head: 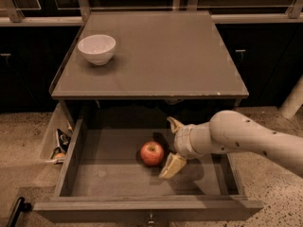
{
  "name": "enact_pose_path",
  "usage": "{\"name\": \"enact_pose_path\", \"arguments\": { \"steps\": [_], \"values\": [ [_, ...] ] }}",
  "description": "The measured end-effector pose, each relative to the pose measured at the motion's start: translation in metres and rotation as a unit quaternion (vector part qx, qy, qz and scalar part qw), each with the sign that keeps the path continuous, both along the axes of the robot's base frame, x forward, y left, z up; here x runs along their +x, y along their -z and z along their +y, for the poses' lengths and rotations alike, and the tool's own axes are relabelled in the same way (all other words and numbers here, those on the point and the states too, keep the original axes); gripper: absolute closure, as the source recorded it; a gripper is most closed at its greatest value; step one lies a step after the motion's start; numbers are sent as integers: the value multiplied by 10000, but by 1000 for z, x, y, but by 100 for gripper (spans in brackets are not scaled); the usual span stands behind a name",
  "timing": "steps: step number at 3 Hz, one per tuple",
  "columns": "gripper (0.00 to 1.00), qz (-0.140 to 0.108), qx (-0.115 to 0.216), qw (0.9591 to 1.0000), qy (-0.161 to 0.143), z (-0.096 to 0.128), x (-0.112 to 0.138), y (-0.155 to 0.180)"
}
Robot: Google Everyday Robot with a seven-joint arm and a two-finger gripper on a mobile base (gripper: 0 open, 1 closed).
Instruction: Pick apple from top drawer and place on counter
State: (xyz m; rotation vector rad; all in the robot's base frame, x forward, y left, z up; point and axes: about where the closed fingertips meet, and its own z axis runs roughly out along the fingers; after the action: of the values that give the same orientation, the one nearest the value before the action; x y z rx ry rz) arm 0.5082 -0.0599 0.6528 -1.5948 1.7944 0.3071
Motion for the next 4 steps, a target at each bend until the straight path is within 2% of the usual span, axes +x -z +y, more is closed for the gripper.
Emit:
{"name": "enact_pose_path", "arguments": {
  "steps": [1, 2, 3, 4],
  "values": [
    [0, 172, 417, 9988, -181, 6, 12, 15],
    [0, 491, 725, 9952, -439, 22, 17, 31],
    [0, 677, 842, 9921, -643, 41, 16, 39],
    [0, 682, 843, 9920, -651, 41, 16, 39]
  ]
}}
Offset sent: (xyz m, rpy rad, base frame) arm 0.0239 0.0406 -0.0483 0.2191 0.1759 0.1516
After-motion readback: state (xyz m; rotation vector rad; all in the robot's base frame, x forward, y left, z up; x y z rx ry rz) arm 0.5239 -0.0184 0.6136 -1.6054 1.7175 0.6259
